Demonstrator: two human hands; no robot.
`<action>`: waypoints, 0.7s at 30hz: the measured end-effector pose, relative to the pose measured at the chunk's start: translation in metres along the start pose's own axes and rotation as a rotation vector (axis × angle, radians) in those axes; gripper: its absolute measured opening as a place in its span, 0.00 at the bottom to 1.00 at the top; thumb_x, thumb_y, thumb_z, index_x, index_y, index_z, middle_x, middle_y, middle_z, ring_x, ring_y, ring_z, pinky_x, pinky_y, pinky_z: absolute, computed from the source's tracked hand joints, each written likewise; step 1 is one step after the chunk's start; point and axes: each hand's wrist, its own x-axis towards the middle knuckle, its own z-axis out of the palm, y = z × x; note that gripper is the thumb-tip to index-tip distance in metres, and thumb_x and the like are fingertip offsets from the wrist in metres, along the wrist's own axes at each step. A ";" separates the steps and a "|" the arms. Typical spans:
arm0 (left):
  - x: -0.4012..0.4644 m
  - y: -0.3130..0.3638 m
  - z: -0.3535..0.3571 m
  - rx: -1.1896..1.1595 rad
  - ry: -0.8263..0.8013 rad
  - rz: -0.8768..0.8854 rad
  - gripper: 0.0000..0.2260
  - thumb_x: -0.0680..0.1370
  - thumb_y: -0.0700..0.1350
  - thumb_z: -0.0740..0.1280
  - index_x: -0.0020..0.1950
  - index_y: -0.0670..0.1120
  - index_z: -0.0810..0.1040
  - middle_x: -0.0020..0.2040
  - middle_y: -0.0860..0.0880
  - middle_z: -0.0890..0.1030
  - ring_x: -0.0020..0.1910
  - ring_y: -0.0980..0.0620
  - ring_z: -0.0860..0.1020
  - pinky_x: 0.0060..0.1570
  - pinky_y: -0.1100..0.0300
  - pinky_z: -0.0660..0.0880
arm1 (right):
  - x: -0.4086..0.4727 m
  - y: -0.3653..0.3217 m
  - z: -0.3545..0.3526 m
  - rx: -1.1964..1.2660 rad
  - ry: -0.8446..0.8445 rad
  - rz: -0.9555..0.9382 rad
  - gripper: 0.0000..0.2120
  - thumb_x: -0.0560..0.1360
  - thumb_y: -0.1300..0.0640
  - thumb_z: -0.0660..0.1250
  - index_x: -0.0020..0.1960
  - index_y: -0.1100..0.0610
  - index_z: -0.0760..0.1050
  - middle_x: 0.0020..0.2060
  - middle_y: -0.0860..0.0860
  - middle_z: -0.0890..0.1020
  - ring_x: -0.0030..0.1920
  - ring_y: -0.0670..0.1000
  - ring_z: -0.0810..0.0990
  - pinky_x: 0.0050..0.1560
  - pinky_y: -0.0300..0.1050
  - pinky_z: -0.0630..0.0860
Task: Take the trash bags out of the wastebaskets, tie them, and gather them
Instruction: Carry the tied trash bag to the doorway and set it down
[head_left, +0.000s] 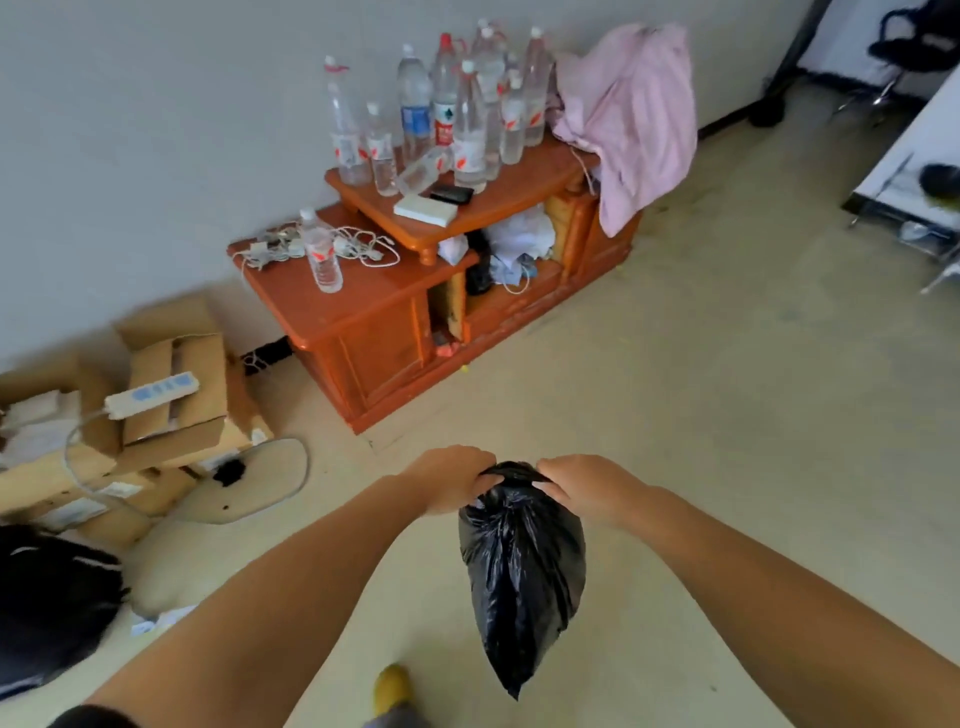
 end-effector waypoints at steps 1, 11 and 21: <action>0.020 0.010 -0.007 0.015 -0.009 0.034 0.15 0.83 0.52 0.52 0.54 0.44 0.73 0.50 0.45 0.77 0.44 0.49 0.71 0.45 0.55 0.69 | -0.004 0.019 -0.005 -0.002 0.004 0.029 0.14 0.82 0.51 0.51 0.55 0.59 0.70 0.44 0.56 0.78 0.41 0.57 0.75 0.40 0.48 0.67; 0.233 0.066 -0.100 0.120 -0.093 0.349 0.14 0.83 0.50 0.52 0.55 0.43 0.72 0.54 0.44 0.77 0.53 0.44 0.74 0.50 0.55 0.69 | 0.019 0.199 -0.068 0.115 0.022 0.347 0.15 0.82 0.52 0.50 0.59 0.57 0.71 0.53 0.56 0.79 0.52 0.56 0.77 0.48 0.46 0.70; 0.454 0.093 -0.225 0.273 -0.138 0.507 0.13 0.83 0.48 0.53 0.54 0.42 0.73 0.51 0.43 0.78 0.49 0.43 0.76 0.52 0.49 0.73 | 0.096 0.367 -0.150 0.219 0.152 0.532 0.14 0.83 0.52 0.50 0.53 0.59 0.70 0.48 0.58 0.78 0.47 0.59 0.76 0.46 0.52 0.71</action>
